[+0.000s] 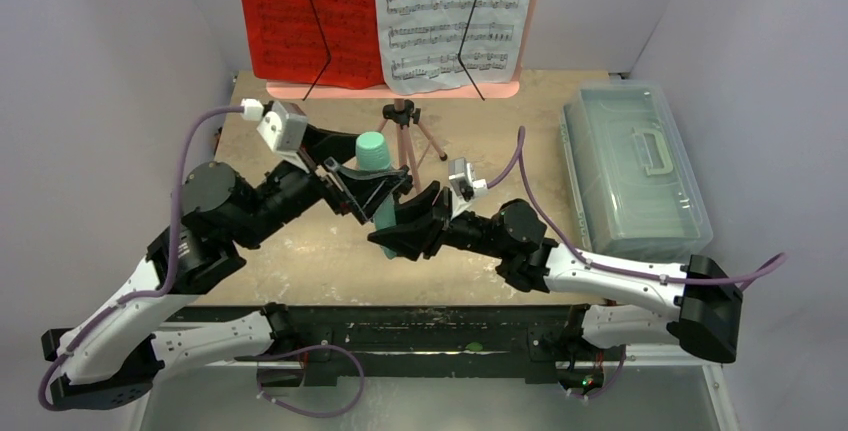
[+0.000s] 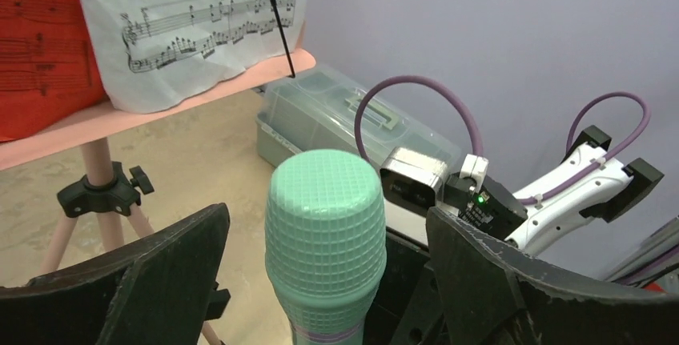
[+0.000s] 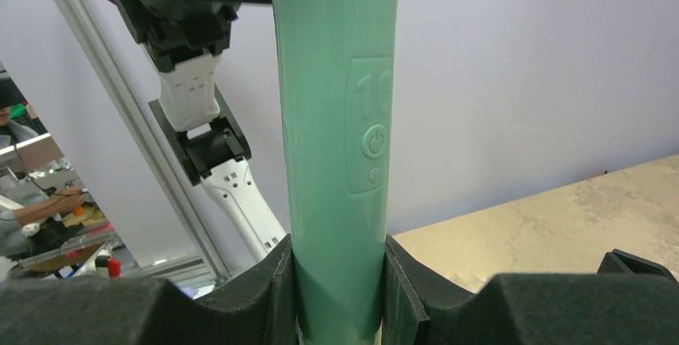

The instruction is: Set up the instrument practice props

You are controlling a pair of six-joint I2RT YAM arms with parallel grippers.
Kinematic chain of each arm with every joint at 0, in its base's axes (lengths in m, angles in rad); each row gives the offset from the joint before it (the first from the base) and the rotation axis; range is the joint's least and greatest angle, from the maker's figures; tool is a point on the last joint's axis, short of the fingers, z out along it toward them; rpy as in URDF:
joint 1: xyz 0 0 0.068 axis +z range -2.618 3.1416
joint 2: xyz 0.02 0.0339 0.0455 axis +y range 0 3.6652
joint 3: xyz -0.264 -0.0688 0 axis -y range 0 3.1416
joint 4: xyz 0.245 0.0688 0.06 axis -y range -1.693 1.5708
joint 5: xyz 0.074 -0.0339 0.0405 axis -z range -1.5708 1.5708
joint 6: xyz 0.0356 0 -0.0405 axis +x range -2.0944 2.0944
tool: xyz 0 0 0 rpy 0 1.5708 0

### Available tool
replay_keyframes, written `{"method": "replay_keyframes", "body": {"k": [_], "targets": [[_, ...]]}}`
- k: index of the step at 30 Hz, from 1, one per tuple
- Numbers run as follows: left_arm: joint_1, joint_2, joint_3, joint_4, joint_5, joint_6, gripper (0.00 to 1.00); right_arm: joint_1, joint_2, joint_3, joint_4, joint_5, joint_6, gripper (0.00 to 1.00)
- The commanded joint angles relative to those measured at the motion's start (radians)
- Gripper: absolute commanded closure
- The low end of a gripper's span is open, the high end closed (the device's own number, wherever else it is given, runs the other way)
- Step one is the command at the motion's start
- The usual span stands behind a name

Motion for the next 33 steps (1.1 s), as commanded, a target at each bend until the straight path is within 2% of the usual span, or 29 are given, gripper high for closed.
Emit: {"method": "replay_keyframes", "body": {"k": [1, 7, 8, 15, 17, 19, 20, 21, 22, 24, 25, 27, 30, 33], "targets": [[-0.001, 0.001, 0.051, -0.029, -0.055, 0.049, 0.10, 0.003, 0.006, 0.021, 0.071, -0.031, -0.027, 1.00], [-0.001, 0.022, 0.062, -0.017, -0.030, 0.063, 0.34, 0.002, -0.005, 0.012, 0.077, -0.018, -0.027, 1.00], [-0.001, 0.025, 0.062, -0.018, -0.023, 0.064, 0.36, 0.002, -0.007, 0.014, 0.074, -0.016, -0.027, 1.00], [-0.001, 0.039, 0.069, -0.043, -0.018, 0.076, 0.29, 0.002, -0.001, 0.039, 0.064, -0.010, -0.044, 1.00], [-0.001, 0.039, 0.075, -0.049, -0.026, 0.084, 0.44, 0.002, 0.003, 0.049, 0.058, -0.018, -0.049, 1.00], [-0.001, 0.035, 0.080, -0.058, -0.059, 0.094, 0.80, 0.002, 0.003, 0.055, 0.035, -0.019, -0.062, 1.00], [-0.001, 0.030, 0.081, -0.060, -0.075, 0.105, 0.93, 0.002, -0.002, 0.056, 0.005, -0.020, -0.076, 1.00], [-0.001, 0.027, 0.083, -0.066, -0.087, 0.119, 0.98, 0.002, -0.010, 0.057, -0.031, -0.022, -0.079, 0.98], [-0.001, 0.029, 0.089, -0.078, -0.094, 0.140, 1.00, -0.007, -0.023, 0.059, -0.097, 0.002, -0.092, 0.88], [-0.001, 0.037, 0.104, -0.124, -0.099, 0.184, 1.00, -0.054, -0.052, 0.068, -0.235, 0.009, -0.139, 0.51], [-0.001, 0.039, 0.107, -0.143, -0.097, 0.208, 1.00, -0.087, -0.060, 0.070, -0.285, -0.027, -0.161, 0.37], [-0.001, 0.034, 0.108, -0.167, -0.066, 0.258, 1.00, -0.140, -0.085, 0.074, -0.404, -0.088, -0.240, 0.29], [-0.001, 0.008, 0.113, -0.195, -0.009, 0.334, 1.00, -0.182, -0.137, 0.058, -0.511, -0.045, -0.363, 0.16], [-0.001, -0.012, 0.127, -0.233, 0.021, 0.407, 1.00, -0.239, -0.143, 0.039, -0.528, -0.050, -0.471, 0.11]]}}
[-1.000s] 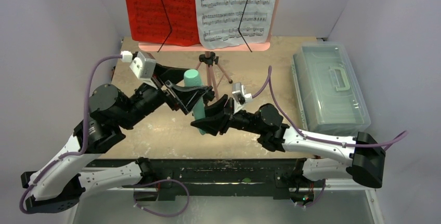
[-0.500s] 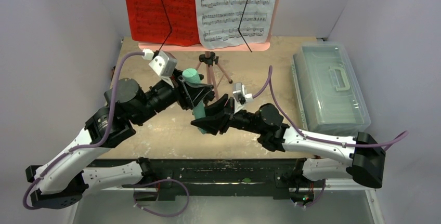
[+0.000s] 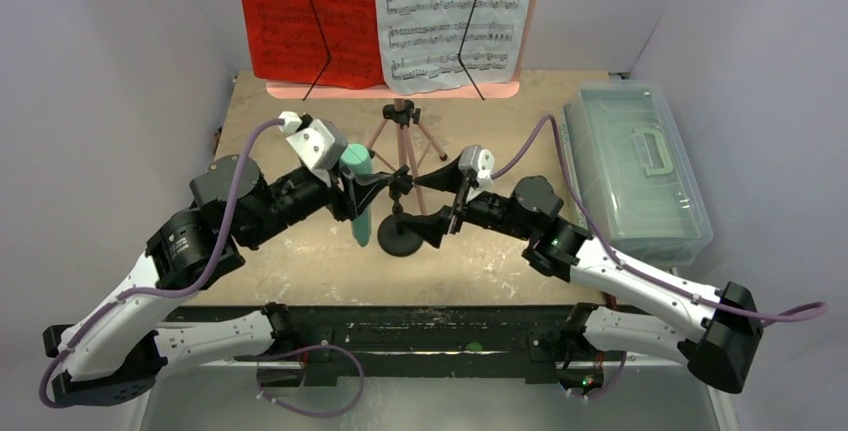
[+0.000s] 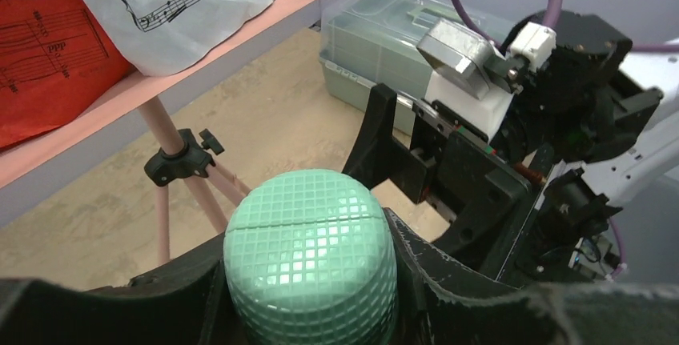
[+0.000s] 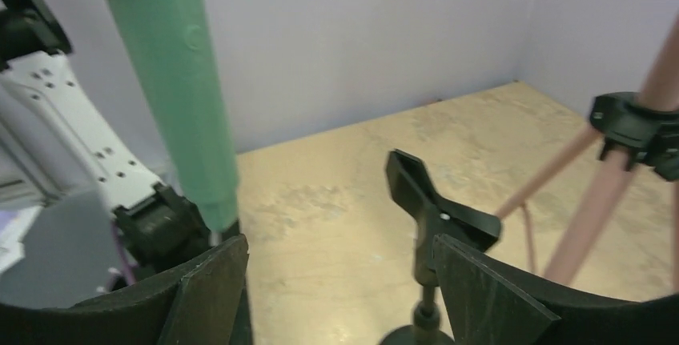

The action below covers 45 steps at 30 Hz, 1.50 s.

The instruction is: Set up the instrument practice props

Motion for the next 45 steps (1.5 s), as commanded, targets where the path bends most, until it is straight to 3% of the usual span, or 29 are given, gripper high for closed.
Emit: {"method": "replay_keyframes", "body": {"k": [1, 7, 11, 17, 21, 32, 38, 45], "targets": [[0.000, -0.041, 0.068, -0.054, 0.068, 0.149, 1.00, -0.067, -0.021, -0.009, -0.092, -0.017, -0.230, 0.10], [0.000, -0.046, 0.100, -0.147, 0.203, 0.199, 1.00, -0.148, 0.050, -0.062, 0.160, -0.192, -0.351, 0.02], [0.000, -0.058, 0.099, -0.178, 0.233, 0.209, 1.00, -0.155, 0.140, 0.007, 0.143, -0.252, -0.449, 0.01], [0.000, -0.079, 0.101, -0.197, 0.246, 0.216, 1.00, -0.160, 0.215, 0.055, 0.204, -0.241, -0.446, 0.01], [0.000, -0.083, 0.110, -0.211, 0.262, 0.211, 1.00, -0.169, 0.217, 0.071, 0.201, -0.218, -0.441, 0.01], [0.000, -0.099, 0.084, -0.195, 0.301, 0.203, 1.00, -0.181, 0.307, 0.195, 0.024, -0.338, -0.501, 0.02], [0.000, -0.096, 0.091, -0.197, 0.307, 0.197, 1.00, -0.182, 0.327, 0.204, 0.005, -0.322, -0.509, 0.07], [-0.001, -0.091, 0.095, -0.198, 0.306, 0.194, 1.00, -0.190, 0.353, 0.222, -0.014, -0.355, -0.488, 0.20]]}}
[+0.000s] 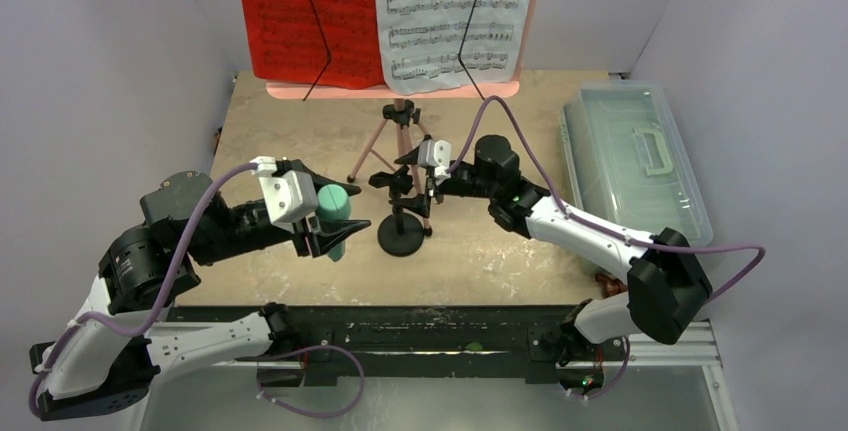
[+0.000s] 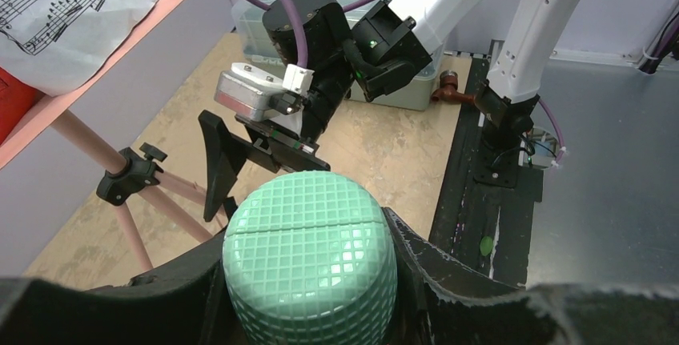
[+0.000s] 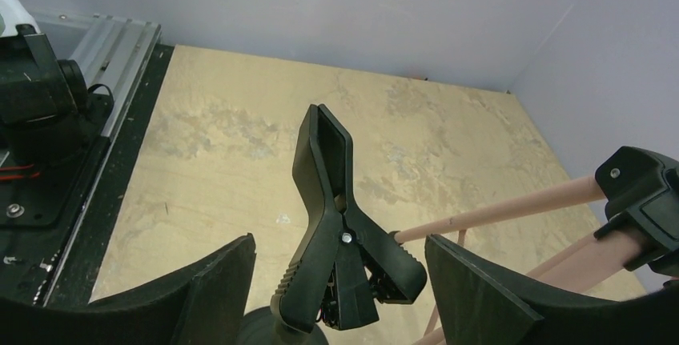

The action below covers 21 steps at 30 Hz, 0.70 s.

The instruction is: Set up the instrument practice props

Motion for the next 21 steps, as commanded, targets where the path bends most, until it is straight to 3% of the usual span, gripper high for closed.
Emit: {"method": "replay_keyframes", "body": {"k": [1, 4, 10, 11, 21], "targets": [[0.000, 0.002, 0.023, 0.036, 0.011, -0.001, 1.00, -0.007, 0.004, 0.052, 0.003, -0.035, 0.002, 0.21], [0.000, 0.004, 0.025, 0.033, 0.010, 0.000, 1.00, -0.010, 0.012, 0.056, 0.010, -0.053, 0.013, 0.32], [-0.001, 0.011, 0.023, 0.017, -0.029, 0.011, 1.00, -0.016, 0.026, 0.078, -0.033, -0.068, 0.025, 0.97], [0.000, 0.014, 0.024, 0.015, -0.038, 0.018, 1.00, -0.017, 0.028, 0.078, -0.043, -0.072, 0.023, 1.00], [0.000, 0.125, 0.016, 0.078, -0.230, 0.176, 1.00, -0.017, -0.012, -0.006, 0.011, -0.118, 0.068, 1.00]]}}
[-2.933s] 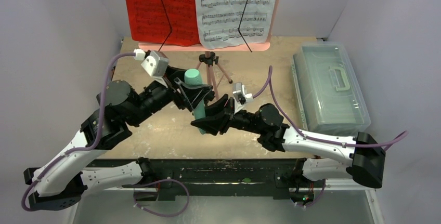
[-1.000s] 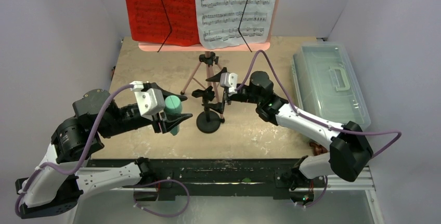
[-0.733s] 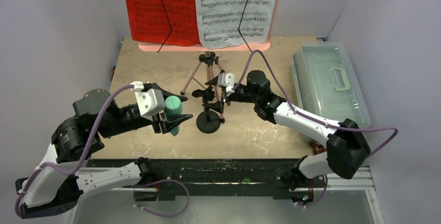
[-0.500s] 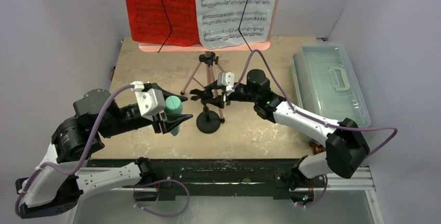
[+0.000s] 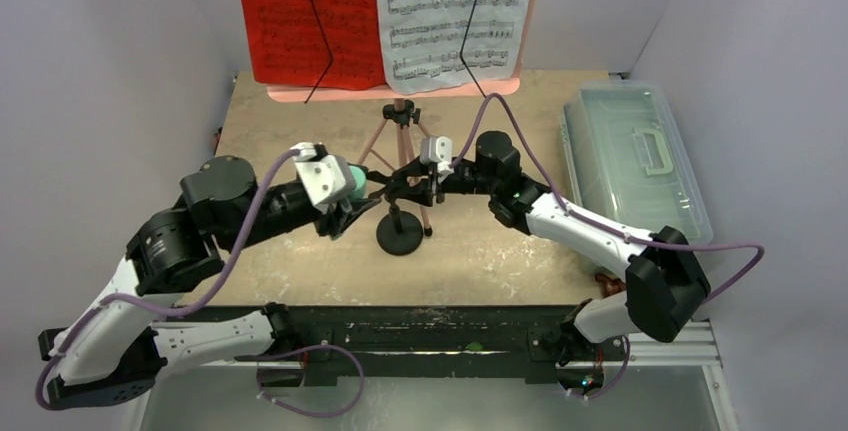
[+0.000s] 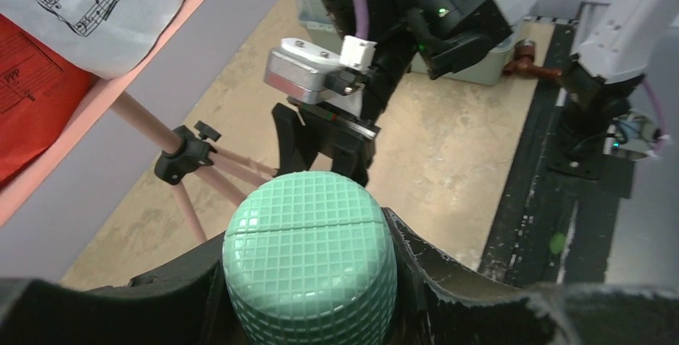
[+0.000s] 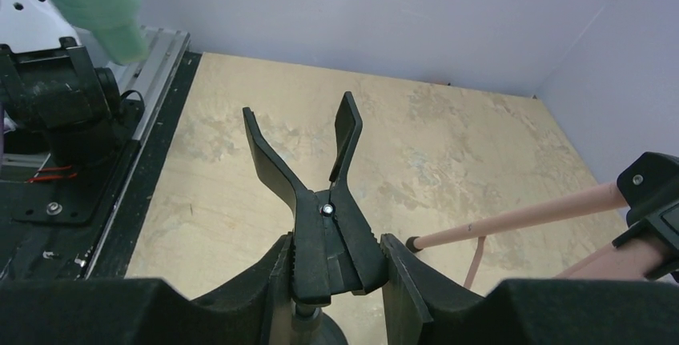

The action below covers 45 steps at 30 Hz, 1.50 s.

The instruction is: Set up the instrument practice props

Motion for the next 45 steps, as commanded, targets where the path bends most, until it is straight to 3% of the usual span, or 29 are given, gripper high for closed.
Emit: {"method": "replay_keyframes", "body": {"k": [1, 6, 13, 17, 26, 30, 39, 45], "targets": [[-0.001, 0.066, -0.013, 0.122, -0.104, 0.138, 1.00, 0.000, -0.035, -0.042, 0.051, -0.040, 0.046, 1.00], [0.000, 0.076, -0.100, 0.291, -0.105, 0.242, 1.00, -0.001, -0.026, -0.040, 0.085, -0.076, 0.073, 1.00], [0.000, 0.165, -0.113, 0.310, -0.193, 0.331, 1.00, 0.000, -0.021, -0.060, 0.123, -0.089, 0.087, 1.00], [0.000, 0.159, -0.135, 0.356, -0.173, 0.335, 1.00, 0.000, -0.027, -0.078, 0.159, -0.085, 0.106, 1.00], [0.000, 0.177, -0.224, 0.505, -0.222, 0.162, 1.00, -0.002, -0.031, -0.131, 0.285, -0.041, 0.157, 1.00], [0.000, 0.115, -0.344, 0.643, -0.260, 0.094, 1.00, -0.001, -0.030, -0.172, 0.375, -0.019, 0.203, 1.00], [0.000, 0.012, -0.554, 0.995, -0.237, 0.080, 1.00, 0.000, -0.039, -0.192, 0.400, -0.016, 0.220, 1.00], [0.000, 0.034, -0.565, 1.028, -0.203, 0.077, 1.00, -0.001, -0.054, -0.201, 0.411, -0.010, 0.228, 1.00]]}}
